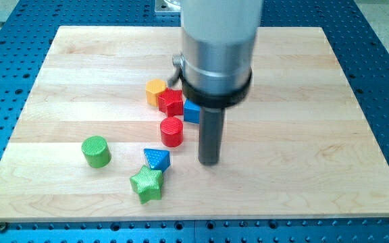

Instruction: Push the red circle and blue cube into the red star

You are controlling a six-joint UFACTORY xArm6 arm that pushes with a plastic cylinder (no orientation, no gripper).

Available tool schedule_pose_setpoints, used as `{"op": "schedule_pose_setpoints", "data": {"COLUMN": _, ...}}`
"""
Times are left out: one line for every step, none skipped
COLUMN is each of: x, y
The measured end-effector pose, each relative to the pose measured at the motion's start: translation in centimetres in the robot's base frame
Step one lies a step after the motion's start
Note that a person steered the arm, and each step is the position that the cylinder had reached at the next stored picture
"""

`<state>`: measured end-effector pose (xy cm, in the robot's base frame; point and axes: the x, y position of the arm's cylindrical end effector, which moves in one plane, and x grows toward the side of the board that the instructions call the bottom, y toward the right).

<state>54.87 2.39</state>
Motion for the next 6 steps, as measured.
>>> {"op": "schedule_pose_setpoints", "data": {"x": -1.9, "y": -4.4}}
{"op": "schedule_pose_setpoints", "data": {"x": -5.1, "y": -7.3}}
{"op": "schedule_pose_setpoints", "data": {"x": -8.8, "y": -8.2}}
{"op": "schedule_pose_setpoints", "data": {"x": -3.3, "y": -4.1}}
{"op": "schedule_pose_setpoints", "data": {"x": -6.7, "y": 0.6}}
{"op": "schedule_pose_setpoints", "data": {"x": -11.1, "y": -0.7}}
